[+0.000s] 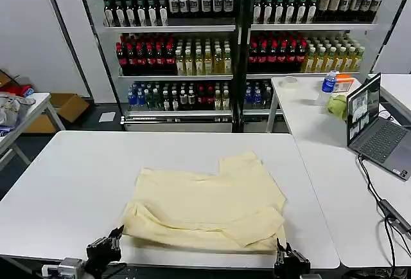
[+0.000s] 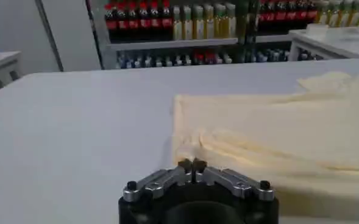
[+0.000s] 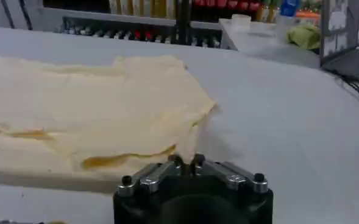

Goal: Fold and organize the clothes.

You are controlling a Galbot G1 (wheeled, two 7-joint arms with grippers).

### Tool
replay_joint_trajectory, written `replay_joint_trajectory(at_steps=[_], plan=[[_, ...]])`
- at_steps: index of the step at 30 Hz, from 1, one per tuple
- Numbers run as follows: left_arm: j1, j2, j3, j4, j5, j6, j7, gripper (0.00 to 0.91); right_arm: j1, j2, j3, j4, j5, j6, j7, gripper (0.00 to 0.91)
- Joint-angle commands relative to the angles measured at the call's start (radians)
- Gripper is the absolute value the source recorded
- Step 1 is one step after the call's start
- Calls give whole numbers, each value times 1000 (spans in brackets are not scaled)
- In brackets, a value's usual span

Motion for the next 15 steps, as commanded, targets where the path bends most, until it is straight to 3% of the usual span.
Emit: replay_joint_trajectory(at_steps=[1,6,15], plan=[[32,16,-80,-67,-1,13,-15,907,25,-11,35,41,-19,24,3,907],[-101,77,-67,-32,-58,8,-60,907,183,-31,56,-6,64,4,15,907],[-433,189,103,174,-228,50,-139,907,568,-65,-81,-263,237,-71,91,907]])
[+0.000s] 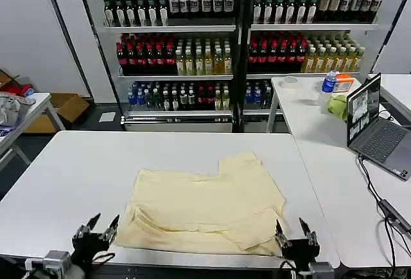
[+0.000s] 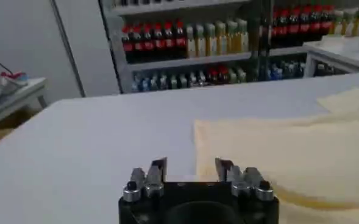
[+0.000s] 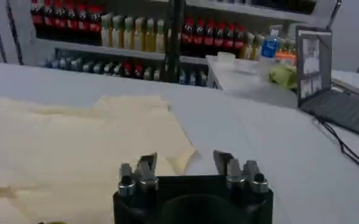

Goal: Fold and organize the clothes.

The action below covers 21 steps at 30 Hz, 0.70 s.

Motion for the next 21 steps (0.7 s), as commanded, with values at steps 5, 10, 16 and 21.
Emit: replay_joint_trajectory(at_steps=[5,10,16,21], plan=[[-477,125,255,293,-179,64,-71,907,520,-12,-146,-325,244,-80,85,907],[-589,123,346,381,-192,85,-71,907,689,2,-194,-466,321,-97,120,907],[-687,112,424,461,-198,98,-69,907,823,24,-242,-630,339,-98,117,907],[-748,92,483,544,-193,101,-69,907,892,47,-273,-736,349,-98,108,907]])
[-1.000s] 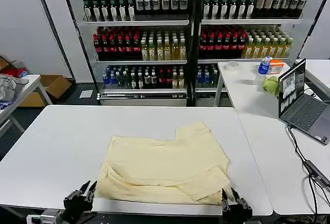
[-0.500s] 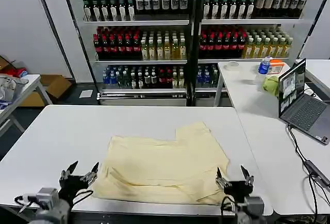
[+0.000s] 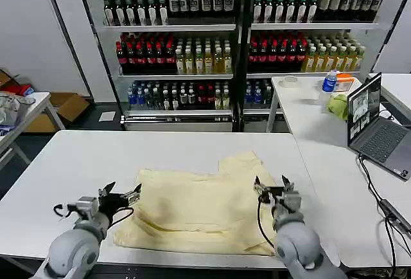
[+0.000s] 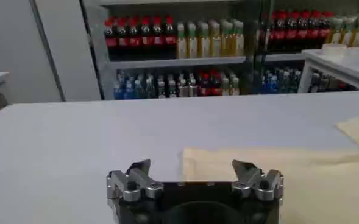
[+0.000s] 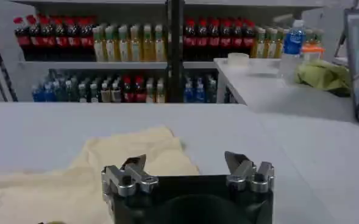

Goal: Fold and organize the clothes.

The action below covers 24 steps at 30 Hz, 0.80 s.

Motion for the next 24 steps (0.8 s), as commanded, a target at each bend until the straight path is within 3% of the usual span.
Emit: replay_joint_trajectory(at_steps=[1,10,23,24], plan=[[-262,-7,189,228,-23,16,-11,907,272,24,-80,-292,70,-15,12,907],[-337,-55,231,337,-9,11,-11,907,359,63,-103,-433,85,-15,0,907],[-377,-96,234,423,-19,3,-3,907,347,84,-111,-478,86,-15,-8,907],[-379,-101,234,430,-20,1,-2,856,344,83,-111,-477,87,-15,-8,907]])
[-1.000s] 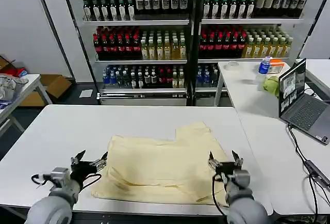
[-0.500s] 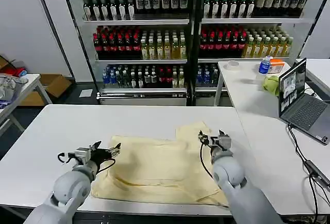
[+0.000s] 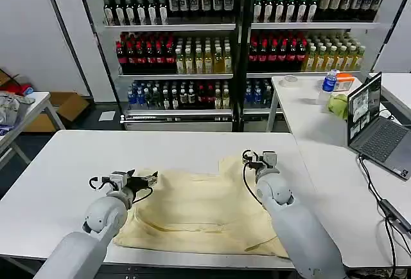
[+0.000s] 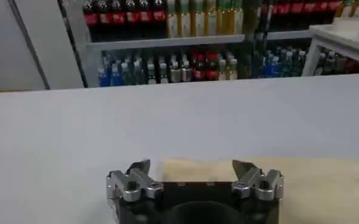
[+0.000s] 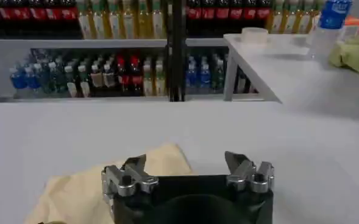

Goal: Fold and organize the clothes.

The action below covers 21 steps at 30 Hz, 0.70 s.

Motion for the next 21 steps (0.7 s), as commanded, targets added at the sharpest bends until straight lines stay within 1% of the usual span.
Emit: replay_joint_trajectory(at_steps=[1,2,3,4,5,6,7,8,9,10,11,15,21], plan=[[-64,-33,26,108,-14,-8,7,625,35,9,-12,-68,9,-2,0,907],[-64,-37,24,109,-20,-9,8,514,34,9,-12,-68,10,-2,0,907],[-64,-40,23,113,-24,-9,7,322,31,9,-11,-67,11,-2,0,907],[-64,-42,21,118,-27,-9,7,232,28,10,-10,-68,14,-2,1,907],[-64,-45,21,122,-30,-11,7,111,25,11,-7,-69,18,-2,0,907],[-65,-45,21,125,-32,-12,8,30,22,11,-4,-70,24,-2,-1,867],[-65,-46,20,128,-34,-12,8,10,17,11,-1,-71,26,-2,-2,665],[-64,-47,20,130,-37,-13,8,10,12,12,1,-70,27,-2,-4,595],[-63,-47,20,130,-37,-13,8,10,9,12,2,-69,28,-2,-5,464],[-59,-47,19,127,-38,-13,8,10,1,11,3,-62,34,-2,-6,383],[-56,-46,18,126,-38,-13,9,10,-4,10,4,-55,42,-2,-6,181],[-37,-41,12,109,-38,-13,11,10,-16,12,7,-41,46,-2,-8,10],[-7,-35,-5,86,-49,-16,17,10,-33,14,16,-17,42,-1,-16,0]])
